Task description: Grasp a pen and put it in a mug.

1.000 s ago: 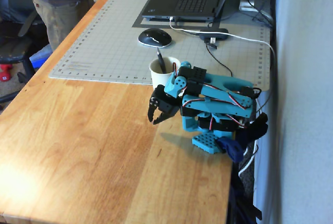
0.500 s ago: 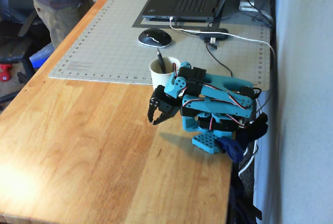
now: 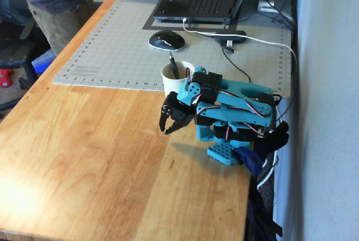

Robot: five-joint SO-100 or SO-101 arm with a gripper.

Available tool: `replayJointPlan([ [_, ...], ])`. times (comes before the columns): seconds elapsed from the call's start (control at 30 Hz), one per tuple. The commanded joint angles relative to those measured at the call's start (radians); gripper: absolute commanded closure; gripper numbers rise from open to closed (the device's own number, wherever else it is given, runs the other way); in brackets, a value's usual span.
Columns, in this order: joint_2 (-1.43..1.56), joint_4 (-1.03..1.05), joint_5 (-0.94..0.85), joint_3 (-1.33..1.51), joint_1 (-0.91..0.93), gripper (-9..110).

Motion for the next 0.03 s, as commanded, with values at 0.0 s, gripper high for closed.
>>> replayJointPlan([
  [0.0,0.025,-0.008,0.012,-0.011,0.0,99],
])
